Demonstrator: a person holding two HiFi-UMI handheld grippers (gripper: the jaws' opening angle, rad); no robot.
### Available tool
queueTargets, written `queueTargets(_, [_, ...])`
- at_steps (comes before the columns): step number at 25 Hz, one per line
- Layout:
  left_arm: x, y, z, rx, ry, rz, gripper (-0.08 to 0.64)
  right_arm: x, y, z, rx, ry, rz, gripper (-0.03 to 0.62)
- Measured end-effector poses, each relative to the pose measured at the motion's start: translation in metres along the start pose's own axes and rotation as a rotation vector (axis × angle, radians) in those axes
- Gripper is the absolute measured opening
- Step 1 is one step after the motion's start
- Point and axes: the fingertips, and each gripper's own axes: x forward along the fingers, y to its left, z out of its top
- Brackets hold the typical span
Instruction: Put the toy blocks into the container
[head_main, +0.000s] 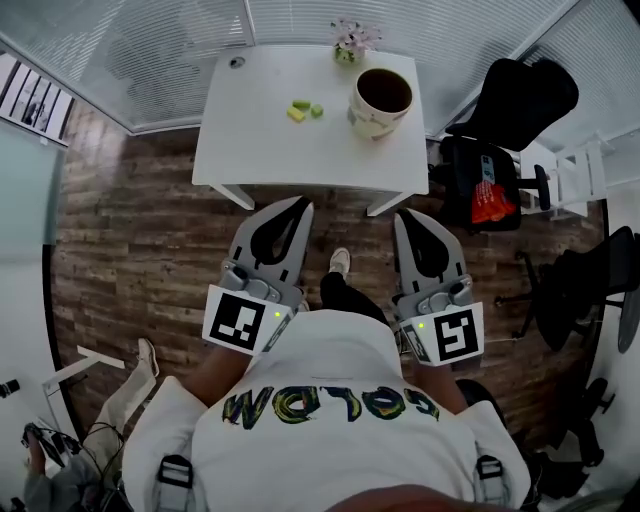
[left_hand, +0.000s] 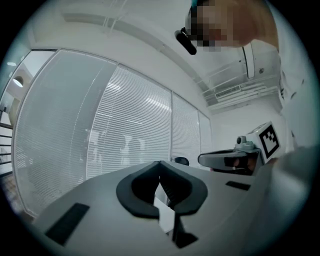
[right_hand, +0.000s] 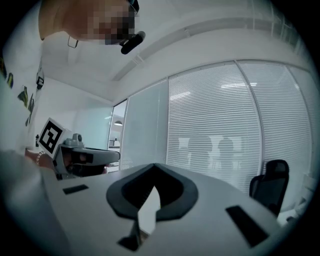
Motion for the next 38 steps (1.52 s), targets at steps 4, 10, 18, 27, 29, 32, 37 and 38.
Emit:
queueTargets(4, [0.047,-0.001,0.000,0.007,0.012,0.006,0.012,0.020,-0.044,-0.001,0.007,-0.001,0.011,0.008])
queueTargets(10, [0.108,0.001,-0.002,0.010,0.019,0.020,0.012,0.046,-0.099,-0.004,0.018,-0.008,0.030,0.008])
queueTargets(18, [0.158,0.010,-0.004,0.018,0.030,0.053,0.013,0.076,-0.142,-0.011,0.022,0.001,0.066,0.008])
queueTargets(27, [0.180,0.046,-0.004,0.003,0.027,0.092,0.012,0.117,-0.153,-0.010,0.019,0.001,0.094,0.008])
queueTargets(29, [0.187,0.056,-0.002,0.005,0.012,0.089,0.012,0.130,-0.153,-0.009,0.013,-0.001,0.097,0.008])
queueTargets(32, [0.195,0.076,0.001,0.004,-0.009,0.081,0.013,0.152,-0.153,-0.007,0.003,-0.007,0.092,0.008])
queueTargets(37, [0.212,0.125,0.007,0.005,-0.013,0.067,0.012,0.204,-0.151,0.000,-0.017,-0.007,0.079,0.008])
queueTargets(38, [0.215,0.135,0.009,0.006,-0.015,0.064,0.013,0.215,-0.150,0.002,-0.020,-0.006,0.075,0.008])
